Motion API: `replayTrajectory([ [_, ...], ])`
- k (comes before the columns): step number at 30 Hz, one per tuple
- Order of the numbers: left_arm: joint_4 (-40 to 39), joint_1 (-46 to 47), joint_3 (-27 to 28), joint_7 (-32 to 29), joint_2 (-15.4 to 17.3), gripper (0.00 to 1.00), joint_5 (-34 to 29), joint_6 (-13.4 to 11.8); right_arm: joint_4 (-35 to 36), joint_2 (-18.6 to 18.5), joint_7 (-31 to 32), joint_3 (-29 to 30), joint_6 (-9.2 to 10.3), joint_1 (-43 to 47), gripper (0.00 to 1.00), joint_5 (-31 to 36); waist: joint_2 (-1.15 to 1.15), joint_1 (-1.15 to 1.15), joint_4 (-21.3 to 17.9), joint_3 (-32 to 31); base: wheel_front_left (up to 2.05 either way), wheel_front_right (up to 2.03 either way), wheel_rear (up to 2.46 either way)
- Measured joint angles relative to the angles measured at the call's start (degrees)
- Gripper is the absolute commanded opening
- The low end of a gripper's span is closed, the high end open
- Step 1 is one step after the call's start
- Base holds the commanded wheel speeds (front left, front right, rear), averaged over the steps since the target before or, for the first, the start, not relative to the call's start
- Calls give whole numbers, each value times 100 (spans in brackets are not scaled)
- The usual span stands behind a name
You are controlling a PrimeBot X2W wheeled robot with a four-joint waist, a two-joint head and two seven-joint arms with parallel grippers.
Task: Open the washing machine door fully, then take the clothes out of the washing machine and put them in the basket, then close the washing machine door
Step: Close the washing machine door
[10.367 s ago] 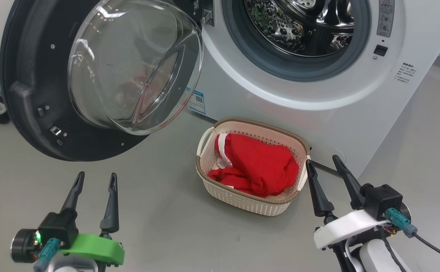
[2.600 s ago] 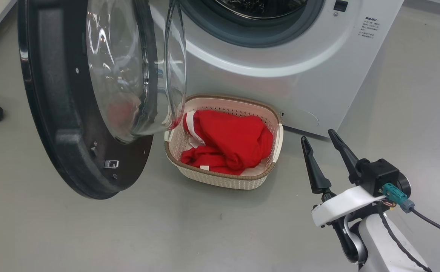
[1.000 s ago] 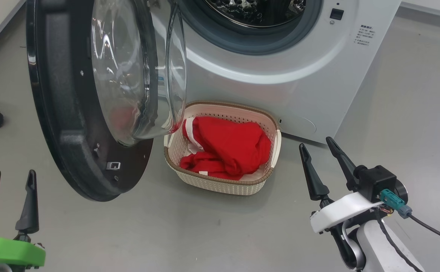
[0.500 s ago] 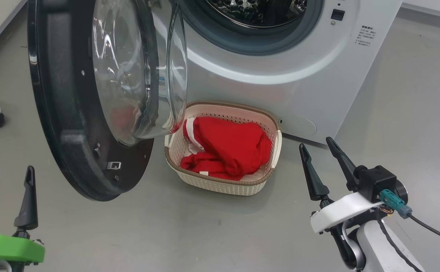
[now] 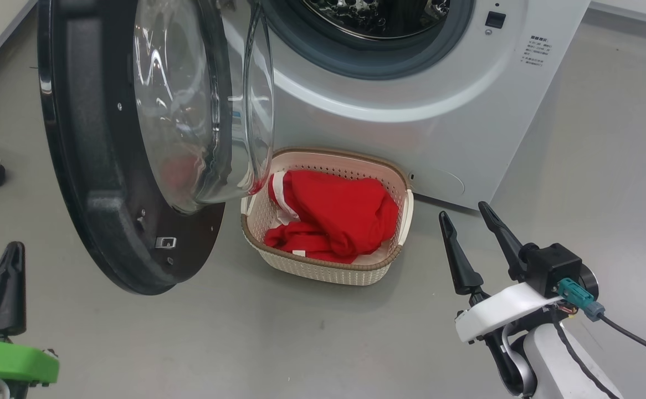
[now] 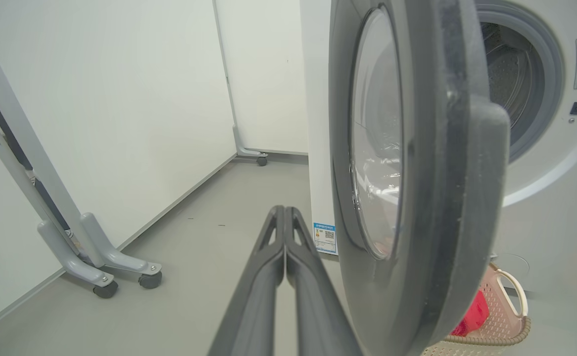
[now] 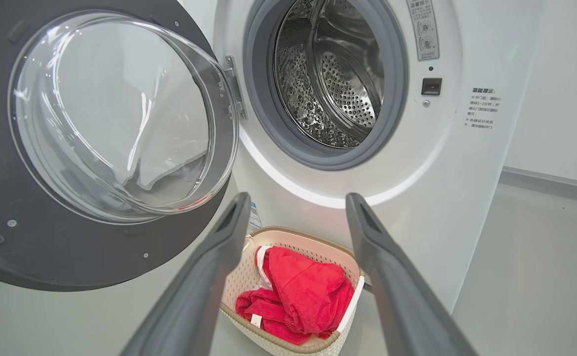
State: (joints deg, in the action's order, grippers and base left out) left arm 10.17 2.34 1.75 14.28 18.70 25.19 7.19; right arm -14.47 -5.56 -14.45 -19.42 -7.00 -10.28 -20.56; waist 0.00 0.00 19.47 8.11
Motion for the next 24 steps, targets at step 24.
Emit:
replayTrajectory([
  [24,854,1477,1201,-2563,-1040,0,4866,-53,5,10,0,-8,0,-1,100,0,0,0,-119,30,0,0,0],
])
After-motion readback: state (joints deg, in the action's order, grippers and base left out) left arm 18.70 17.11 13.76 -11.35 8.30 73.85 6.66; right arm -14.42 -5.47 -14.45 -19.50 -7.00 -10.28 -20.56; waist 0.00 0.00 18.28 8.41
